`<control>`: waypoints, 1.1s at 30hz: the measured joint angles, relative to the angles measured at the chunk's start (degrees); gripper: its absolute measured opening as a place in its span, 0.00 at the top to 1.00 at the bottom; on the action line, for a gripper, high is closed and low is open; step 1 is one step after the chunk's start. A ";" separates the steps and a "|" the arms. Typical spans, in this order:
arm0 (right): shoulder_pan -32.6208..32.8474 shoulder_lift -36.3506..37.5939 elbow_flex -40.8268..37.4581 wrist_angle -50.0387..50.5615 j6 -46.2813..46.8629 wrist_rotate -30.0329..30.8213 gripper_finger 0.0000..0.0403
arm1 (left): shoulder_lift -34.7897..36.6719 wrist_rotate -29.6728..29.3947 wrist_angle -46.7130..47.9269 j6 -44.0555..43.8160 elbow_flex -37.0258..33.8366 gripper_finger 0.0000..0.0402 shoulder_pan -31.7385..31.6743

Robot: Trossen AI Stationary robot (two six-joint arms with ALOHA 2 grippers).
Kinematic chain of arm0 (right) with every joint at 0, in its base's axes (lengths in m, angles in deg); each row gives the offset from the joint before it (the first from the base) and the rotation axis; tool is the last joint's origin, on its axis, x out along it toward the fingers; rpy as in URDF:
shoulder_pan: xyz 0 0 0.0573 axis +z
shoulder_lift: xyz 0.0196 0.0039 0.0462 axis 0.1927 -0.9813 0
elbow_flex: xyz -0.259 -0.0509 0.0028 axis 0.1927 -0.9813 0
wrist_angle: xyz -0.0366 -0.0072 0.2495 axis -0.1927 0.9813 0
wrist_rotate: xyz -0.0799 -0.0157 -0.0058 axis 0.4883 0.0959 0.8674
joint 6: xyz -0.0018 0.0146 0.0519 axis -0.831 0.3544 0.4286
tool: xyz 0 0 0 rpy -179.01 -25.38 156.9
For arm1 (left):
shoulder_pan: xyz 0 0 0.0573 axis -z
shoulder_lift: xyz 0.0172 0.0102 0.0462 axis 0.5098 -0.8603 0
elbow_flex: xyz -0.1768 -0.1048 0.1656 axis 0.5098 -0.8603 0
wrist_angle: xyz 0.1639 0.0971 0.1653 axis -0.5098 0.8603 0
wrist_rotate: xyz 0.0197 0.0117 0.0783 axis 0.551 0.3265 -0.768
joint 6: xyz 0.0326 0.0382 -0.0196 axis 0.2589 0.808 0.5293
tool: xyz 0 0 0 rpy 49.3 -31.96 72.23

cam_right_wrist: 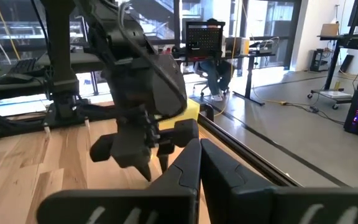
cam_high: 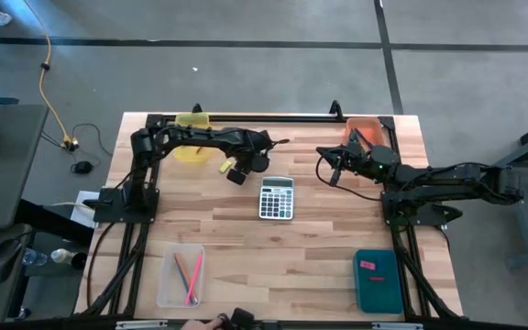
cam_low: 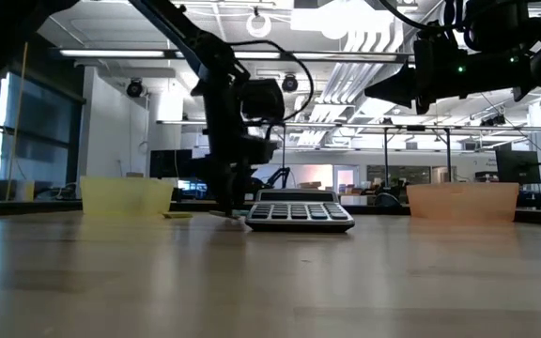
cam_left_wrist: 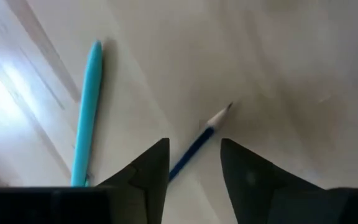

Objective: Sort crayons/erasers/pens/pencils in bins
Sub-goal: Put the black colored pencil into the transparent bin

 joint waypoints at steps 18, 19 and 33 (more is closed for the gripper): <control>0.02 0.00 0.00 0.00 0.00 0.00 1.00 | -2.03 -1.56 0.67 2.63 0.09 0.95 0.47; 0.01 -0.01 0.00 0.00 -0.01 0.00 1.00 | -2.01 -1.69 0.65 2.63 0.09 0.97 0.58; 0.00 0.00 0.00 0.00 -0.01 0.00 1.00 | -0.91 0.48 3.47 -4.79 4.01 1.00 0.97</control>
